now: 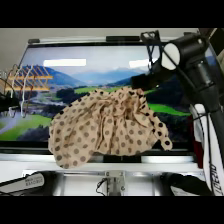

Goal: Fold the shirts.

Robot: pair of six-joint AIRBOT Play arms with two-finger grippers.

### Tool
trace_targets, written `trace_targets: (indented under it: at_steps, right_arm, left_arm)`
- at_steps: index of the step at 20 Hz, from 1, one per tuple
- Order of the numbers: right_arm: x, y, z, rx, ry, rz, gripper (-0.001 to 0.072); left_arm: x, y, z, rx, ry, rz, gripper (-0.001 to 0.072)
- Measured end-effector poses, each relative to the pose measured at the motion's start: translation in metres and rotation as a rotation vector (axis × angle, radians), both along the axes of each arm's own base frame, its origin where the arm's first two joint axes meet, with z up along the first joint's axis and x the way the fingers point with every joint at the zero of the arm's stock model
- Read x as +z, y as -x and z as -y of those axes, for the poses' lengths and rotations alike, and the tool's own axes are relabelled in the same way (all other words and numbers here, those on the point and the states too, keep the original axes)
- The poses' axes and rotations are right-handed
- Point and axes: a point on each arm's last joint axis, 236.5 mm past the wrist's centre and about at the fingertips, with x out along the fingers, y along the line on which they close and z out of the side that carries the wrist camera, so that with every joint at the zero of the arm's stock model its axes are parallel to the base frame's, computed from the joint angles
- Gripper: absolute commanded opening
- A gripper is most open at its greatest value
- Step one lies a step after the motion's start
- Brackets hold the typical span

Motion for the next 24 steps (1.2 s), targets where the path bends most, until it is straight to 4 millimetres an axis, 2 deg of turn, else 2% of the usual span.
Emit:
trace_targets:
  at_steps: [5,11,13,18,21,23,24]
  right_arm:
    - [0.001,-0.002,0.003,-0.005,0.013,0.009,0.0053]
    - [-0.001,0.001,0.007,-0.008,0.027,-0.007,0.0053]
    - [-0.002,0.002,0.007,-0.008,0.026,-0.011,0.0053]
    - [-0.002,0.003,0.006,-0.012,0.023,-0.016,0.0054]
    - [-0.002,0.004,0.006,-0.015,0.021,-0.018,0.0054]
    - [-0.002,0.004,0.005,-0.016,0.017,-0.021,0.0053]
    - [-0.003,0.005,0.004,-0.015,0.014,-0.026,0.0053]
  left_arm:
    - [-0.046,-0.004,-0.014,-0.039,-0.009,-0.066,0.0619]
    - [-0.070,-0.015,-0.031,-0.068,-0.059,-0.071,0.0602]
    - [-0.081,-0.014,-0.033,-0.073,-0.058,-0.094,0.0525]
    - [-0.100,-0.014,-0.034,-0.078,-0.050,-0.123,0.0515]
    - [-0.110,-0.014,-0.034,-0.079,-0.045,-0.134,0.0392]
    - [-0.116,-0.015,-0.034,-0.081,-0.042,-0.141,0.0370]
    - [-0.117,-0.016,-0.035,-0.082,-0.043,-0.139,0.0284]
